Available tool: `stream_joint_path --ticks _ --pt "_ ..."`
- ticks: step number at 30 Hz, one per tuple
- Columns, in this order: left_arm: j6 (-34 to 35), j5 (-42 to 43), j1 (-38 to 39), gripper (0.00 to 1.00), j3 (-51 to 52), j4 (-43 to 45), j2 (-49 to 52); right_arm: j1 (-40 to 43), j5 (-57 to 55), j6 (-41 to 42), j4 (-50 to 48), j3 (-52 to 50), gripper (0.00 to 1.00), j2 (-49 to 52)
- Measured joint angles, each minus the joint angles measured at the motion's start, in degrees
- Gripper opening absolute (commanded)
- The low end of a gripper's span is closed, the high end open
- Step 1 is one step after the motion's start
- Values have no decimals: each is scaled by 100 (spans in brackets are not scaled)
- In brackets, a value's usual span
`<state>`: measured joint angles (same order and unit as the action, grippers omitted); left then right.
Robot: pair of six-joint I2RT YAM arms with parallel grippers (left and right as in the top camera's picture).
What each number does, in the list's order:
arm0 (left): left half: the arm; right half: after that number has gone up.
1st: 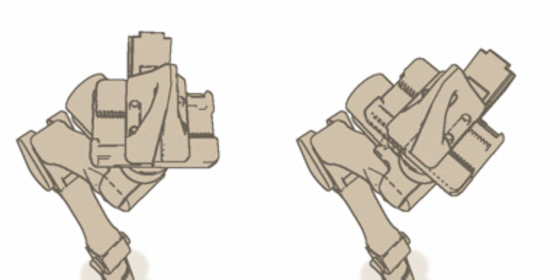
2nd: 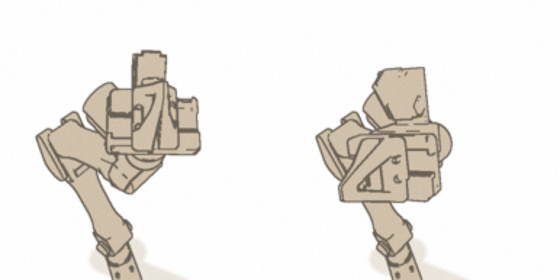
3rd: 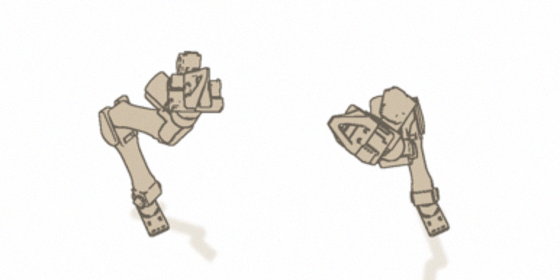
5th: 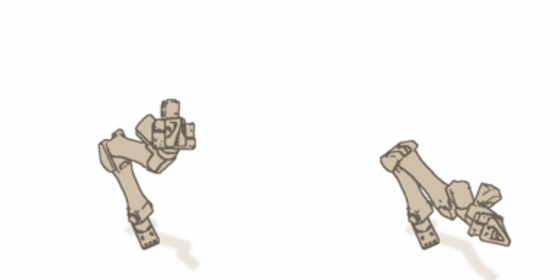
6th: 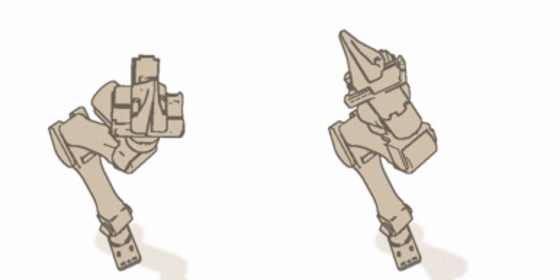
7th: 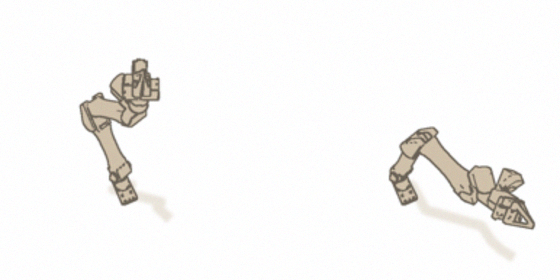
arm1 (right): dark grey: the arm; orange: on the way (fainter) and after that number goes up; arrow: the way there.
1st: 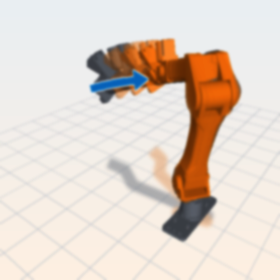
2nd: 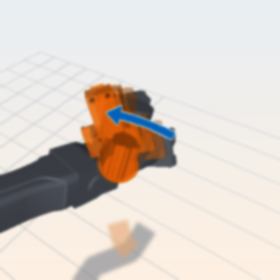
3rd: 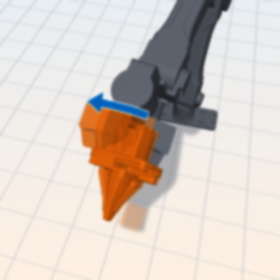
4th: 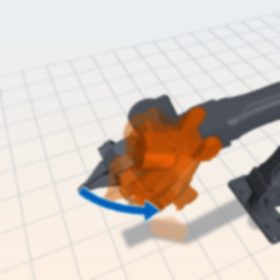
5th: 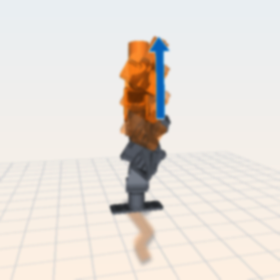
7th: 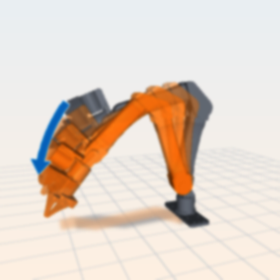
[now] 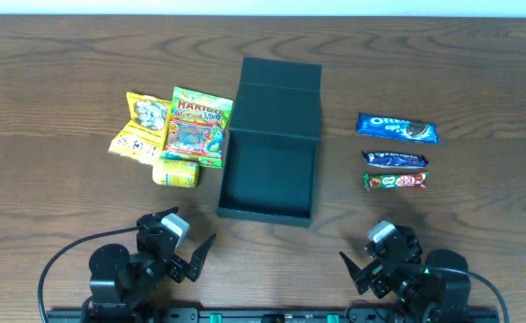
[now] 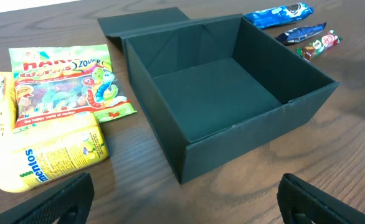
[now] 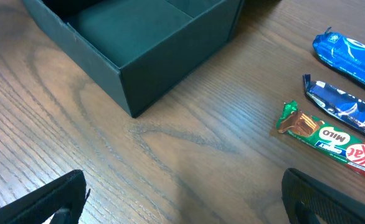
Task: Pack container
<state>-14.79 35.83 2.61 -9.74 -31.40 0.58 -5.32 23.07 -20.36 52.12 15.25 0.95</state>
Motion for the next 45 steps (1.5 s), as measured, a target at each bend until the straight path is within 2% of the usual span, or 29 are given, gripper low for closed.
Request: stream_joint_path --ticks 29,34,37,39,41,43,45 --pt "0 4 0 95 0 0 0 0 0 0 0 0 99 0" --pt "1064 153 0 95 -105 518 2 0 -463 0 9 -2 99 -7" --pt "1239 63 0 95 -870 590 50 0 -647 0 -13 -11 99 -11" --pt "1097 -42 0 95 -1650 577 557 0 -577 0 -317 -42 99 -11" --pt "879 -70 0 95 -2076 455 1419 0 22 0 -719 -61 99 -28" --pt "619 -131 0 95 -2616 184 2761 0 968 72 -1060 -72 99 -33" --pt "223 -181 0 95 -3598 -415 4457 0 2245 273 -1235 -74 99 -13"
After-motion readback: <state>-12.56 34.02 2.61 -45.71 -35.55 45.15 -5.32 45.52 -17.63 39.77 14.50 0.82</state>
